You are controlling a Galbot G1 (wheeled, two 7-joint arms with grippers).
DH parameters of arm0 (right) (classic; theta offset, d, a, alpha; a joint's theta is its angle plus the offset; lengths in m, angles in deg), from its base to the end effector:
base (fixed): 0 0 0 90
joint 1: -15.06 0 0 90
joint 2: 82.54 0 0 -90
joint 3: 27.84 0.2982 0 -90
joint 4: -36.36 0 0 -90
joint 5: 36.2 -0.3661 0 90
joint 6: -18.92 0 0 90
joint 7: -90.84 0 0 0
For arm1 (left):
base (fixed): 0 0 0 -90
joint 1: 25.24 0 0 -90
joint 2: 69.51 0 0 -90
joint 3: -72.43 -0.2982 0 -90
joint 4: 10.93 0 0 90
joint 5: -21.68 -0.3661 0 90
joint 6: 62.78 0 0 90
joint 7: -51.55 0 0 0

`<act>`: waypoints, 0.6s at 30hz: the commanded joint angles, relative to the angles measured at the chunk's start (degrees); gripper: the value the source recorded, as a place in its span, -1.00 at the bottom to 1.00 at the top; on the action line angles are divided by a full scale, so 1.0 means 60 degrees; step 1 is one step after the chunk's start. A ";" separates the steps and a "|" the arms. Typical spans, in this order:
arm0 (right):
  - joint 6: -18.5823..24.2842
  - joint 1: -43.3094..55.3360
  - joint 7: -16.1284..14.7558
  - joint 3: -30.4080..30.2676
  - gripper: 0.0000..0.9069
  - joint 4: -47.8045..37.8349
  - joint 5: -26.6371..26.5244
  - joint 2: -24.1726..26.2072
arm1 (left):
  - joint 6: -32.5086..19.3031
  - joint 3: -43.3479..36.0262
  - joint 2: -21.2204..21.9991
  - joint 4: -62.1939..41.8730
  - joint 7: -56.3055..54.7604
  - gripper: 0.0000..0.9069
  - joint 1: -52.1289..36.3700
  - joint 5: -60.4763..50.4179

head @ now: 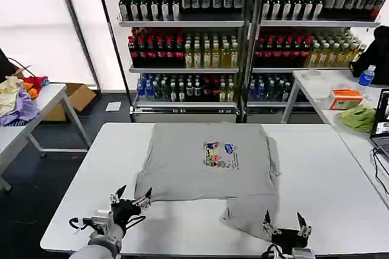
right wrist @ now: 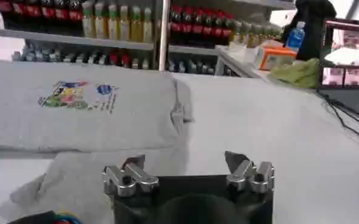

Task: Fold and organize the clothes.

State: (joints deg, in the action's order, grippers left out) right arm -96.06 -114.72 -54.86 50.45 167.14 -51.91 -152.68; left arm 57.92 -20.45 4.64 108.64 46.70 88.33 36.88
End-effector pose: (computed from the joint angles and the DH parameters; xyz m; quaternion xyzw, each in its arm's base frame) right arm 0.1608 0.0328 -0.2311 -0.0935 -0.9645 0.0465 0.2427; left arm 0.2445 0.0167 -0.2348 -0.0505 -0.9724 -0.0144 0.2275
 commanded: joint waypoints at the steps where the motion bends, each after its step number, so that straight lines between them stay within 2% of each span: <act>1: -0.0011 -0.0039 0.0121 -0.0181 1.00 -0.0078 -0.0027 -0.0066 | 0.0180 -0.0039 -0.0012 -0.0535 0.0004 1.00 -0.0167 0.0082; 18: -0.0086 0.0131 0.0171 -0.0716 1.00 -0.0528 0.0324 -0.0333 | 0.0173 -0.0102 -0.0046 -0.0975 -0.0011 1.00 -0.0277 0.0308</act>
State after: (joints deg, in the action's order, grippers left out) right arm -96.59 -113.93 -54.06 46.73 164.38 -50.12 -154.46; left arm 58.65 -21.20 4.50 103.99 46.69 87.05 37.71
